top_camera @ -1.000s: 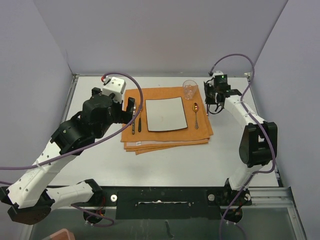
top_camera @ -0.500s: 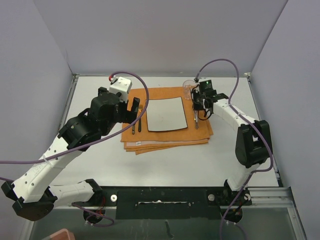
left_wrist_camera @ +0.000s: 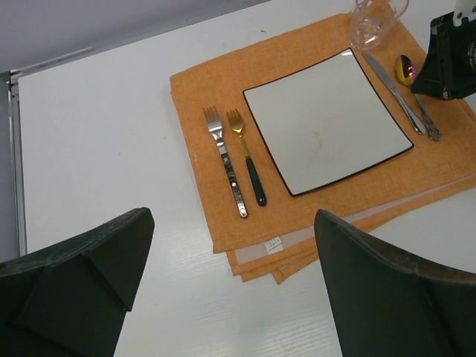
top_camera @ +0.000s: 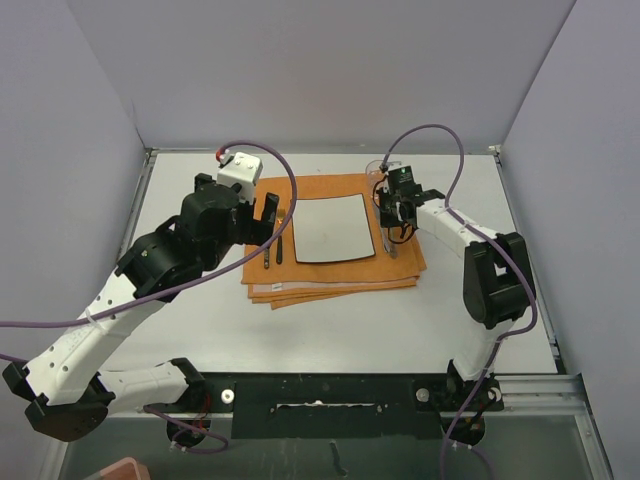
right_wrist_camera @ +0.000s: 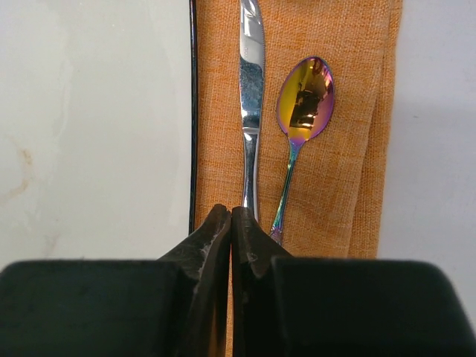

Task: Set the dinner table for one person
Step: Place the knife on the napkin.

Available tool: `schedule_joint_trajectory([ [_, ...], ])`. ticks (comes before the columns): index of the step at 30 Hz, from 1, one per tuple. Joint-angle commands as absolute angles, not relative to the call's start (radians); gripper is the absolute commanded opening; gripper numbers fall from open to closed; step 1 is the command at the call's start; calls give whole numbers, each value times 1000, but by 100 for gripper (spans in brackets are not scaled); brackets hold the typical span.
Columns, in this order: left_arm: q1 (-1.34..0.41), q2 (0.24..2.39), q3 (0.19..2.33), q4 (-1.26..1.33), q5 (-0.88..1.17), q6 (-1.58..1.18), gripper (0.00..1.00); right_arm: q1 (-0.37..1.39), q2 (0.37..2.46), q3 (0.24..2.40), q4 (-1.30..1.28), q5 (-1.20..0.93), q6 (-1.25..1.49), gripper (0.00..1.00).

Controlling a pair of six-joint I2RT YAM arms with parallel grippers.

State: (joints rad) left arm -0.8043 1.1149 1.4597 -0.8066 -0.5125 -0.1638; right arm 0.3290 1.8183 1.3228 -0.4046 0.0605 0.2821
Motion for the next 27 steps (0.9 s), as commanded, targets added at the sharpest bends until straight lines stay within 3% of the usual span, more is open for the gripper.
schedule_joint_trajectory([
  [1,-810,1114,1520,-772,-541,-169,90,336,1818,1320,-378,86,288,0],
  [10,-811,1120,1514,-760,-558,-147,90,345,1827,1378,-422,51,263,0],
  [16,-810,1172,1506,-699,-575,-127,97,388,1673,1421,-391,29,205,28],
  [19,-807,1190,1516,-637,-555,-150,98,391,1524,1407,-331,74,167,48],
  [27,-805,1140,1374,-404,-378,-80,98,391,1294,1267,-359,230,98,56],
])
